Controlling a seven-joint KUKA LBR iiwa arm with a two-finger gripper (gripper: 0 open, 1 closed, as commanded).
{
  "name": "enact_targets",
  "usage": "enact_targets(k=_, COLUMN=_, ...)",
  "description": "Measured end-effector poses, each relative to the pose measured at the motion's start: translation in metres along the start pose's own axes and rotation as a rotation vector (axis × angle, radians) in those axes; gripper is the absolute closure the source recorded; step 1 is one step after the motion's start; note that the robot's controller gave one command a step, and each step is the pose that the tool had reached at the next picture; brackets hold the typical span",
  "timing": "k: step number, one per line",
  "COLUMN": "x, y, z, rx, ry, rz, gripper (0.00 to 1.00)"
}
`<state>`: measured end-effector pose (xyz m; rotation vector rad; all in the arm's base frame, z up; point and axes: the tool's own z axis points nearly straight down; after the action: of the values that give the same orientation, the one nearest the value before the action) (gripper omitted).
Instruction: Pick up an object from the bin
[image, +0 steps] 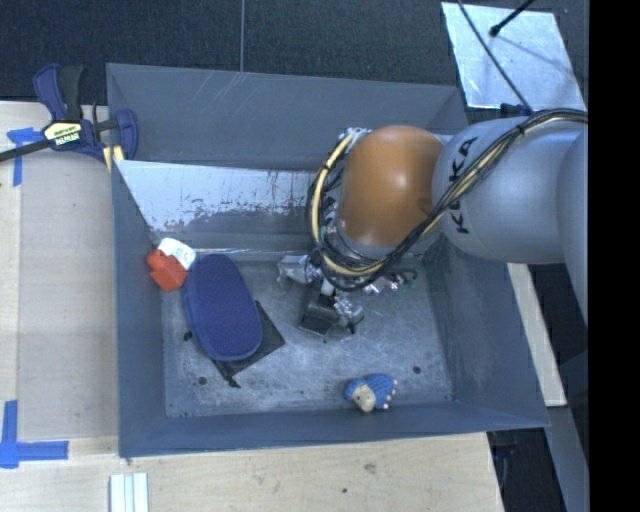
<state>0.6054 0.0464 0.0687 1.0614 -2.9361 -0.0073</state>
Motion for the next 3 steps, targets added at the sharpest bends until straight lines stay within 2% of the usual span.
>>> enact_targets(k=1, x=0.002, y=0.0, z=-0.001, rx=-0.002, ry=0.008, rz=0.001, gripper=1.0)
enact_targets(k=2, x=0.003, y=0.001, z=-0.04, rx=0.01, ry=-0.018, rz=0.005, gripper=1.0)
enact_targets(k=3, x=0.004, y=0.001, z=-0.066, rx=0.01, ry=-0.017, rz=0.01, gripper=1.0)
